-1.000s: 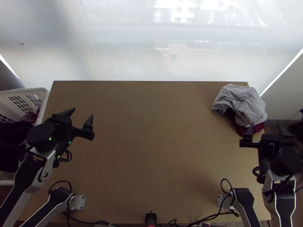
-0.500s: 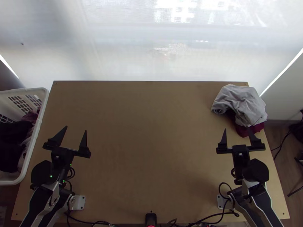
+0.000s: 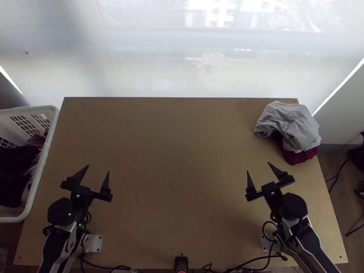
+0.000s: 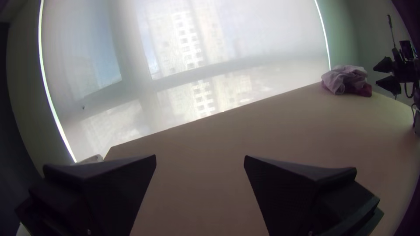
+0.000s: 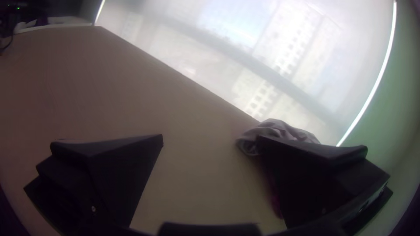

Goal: Fold the t-shirt

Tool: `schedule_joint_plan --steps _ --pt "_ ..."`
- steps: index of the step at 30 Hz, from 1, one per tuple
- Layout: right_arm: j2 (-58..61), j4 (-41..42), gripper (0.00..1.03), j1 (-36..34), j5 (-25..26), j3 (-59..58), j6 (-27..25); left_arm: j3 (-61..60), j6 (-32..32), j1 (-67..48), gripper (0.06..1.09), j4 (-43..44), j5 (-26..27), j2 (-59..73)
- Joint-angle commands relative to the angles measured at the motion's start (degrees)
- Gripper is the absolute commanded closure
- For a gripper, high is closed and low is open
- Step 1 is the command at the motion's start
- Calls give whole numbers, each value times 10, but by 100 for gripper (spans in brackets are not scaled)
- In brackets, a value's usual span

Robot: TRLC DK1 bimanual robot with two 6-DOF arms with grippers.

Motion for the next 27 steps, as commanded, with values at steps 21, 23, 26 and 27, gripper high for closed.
schedule_joint_plan --steps 21,23,26,27 --pt "-151 -381 5 -22 -206 7 -321 -9 25 37 11 -42 45 -18" --pt "-151 -409 5 -22 -207 8 -343 -9 25 37 11 -42 45 -18" --pt "-152 -409 5 -22 -207 8 -344 -9 25 37 11 -42 45 -18" --pt "-152 -409 5 -22 -207 8 -344 -9 25 37 11 -42 45 -18"
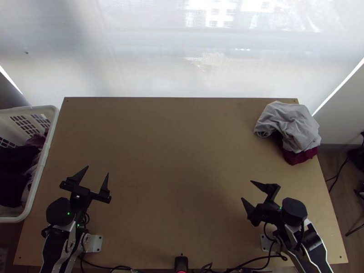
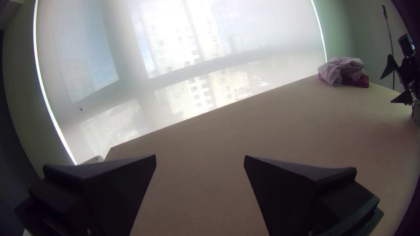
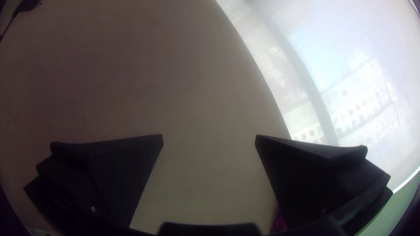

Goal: Fold the t-shirt

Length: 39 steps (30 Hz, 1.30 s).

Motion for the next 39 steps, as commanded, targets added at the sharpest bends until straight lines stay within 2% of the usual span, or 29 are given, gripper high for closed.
schedule_joint_plan --steps 1,5,39 --pt "-5 -60 5 -2 1 1 -33 0 0 0 11 -1 -1 -1" --pt "-5 -60 5 -3 1 1 17 0 0 0 11 0 -1 0" --pt "-5 -60 5 -3 1 1 18 0 0 0 11 -1 -1 -1"
